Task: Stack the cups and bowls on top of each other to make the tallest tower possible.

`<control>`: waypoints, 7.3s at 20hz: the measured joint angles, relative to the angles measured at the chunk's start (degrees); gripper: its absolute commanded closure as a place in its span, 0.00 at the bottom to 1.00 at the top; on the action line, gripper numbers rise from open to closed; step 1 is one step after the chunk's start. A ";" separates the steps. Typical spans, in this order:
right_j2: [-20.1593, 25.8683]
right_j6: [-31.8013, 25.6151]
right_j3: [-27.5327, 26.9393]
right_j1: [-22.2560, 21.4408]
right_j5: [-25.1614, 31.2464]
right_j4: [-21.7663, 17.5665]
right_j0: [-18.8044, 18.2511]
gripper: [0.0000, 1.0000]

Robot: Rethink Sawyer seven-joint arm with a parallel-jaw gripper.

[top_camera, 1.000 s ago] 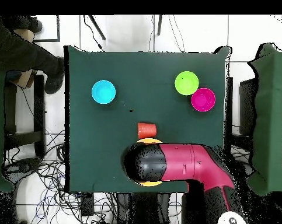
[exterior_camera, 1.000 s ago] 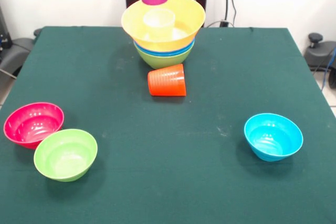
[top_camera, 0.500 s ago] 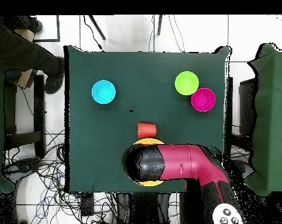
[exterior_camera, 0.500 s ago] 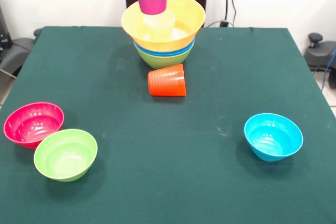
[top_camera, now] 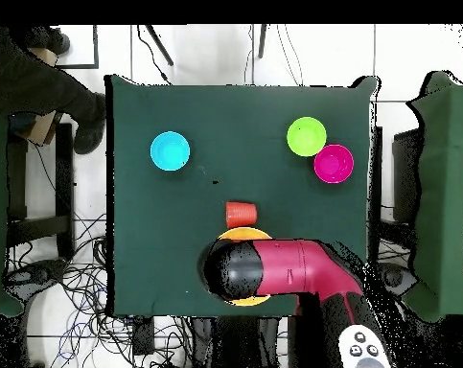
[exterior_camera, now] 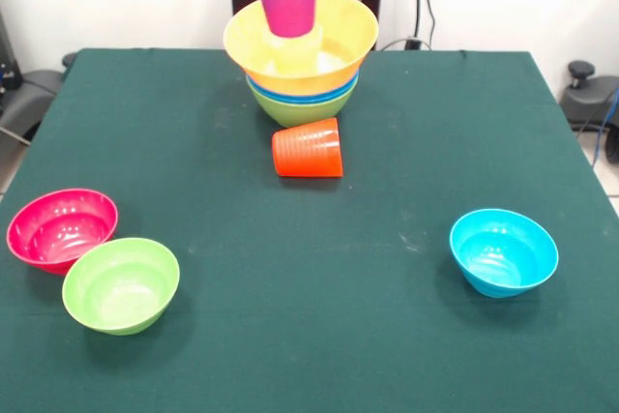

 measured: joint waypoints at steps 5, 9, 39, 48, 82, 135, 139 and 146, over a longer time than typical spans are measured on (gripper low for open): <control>-0.91 0.00 1.17 0.33 -1.05 0.01 1.48 1.00; -1.46 0.00 2.01 0.32 -1.04 0.01 2.12 1.00; -9.49 0.01 3.19 5.68 -5.32 0.06 8.32 0.00; -10.42 0.01 2.86 4.98 -5.27 0.94 9.84 0.00; -9.13 0.01 -17.56 6.30 13.80 6.85 10.95 0.00; -5.02 0.01 -34.32 24.10 11.83 6.38 16.41 0.00; -5.02 0.01 -34.96 25.15 11.26 6.38 17.30 0.00; -5.07 0.01 -36.50 26.99 11.05 6.34 18.42 0.00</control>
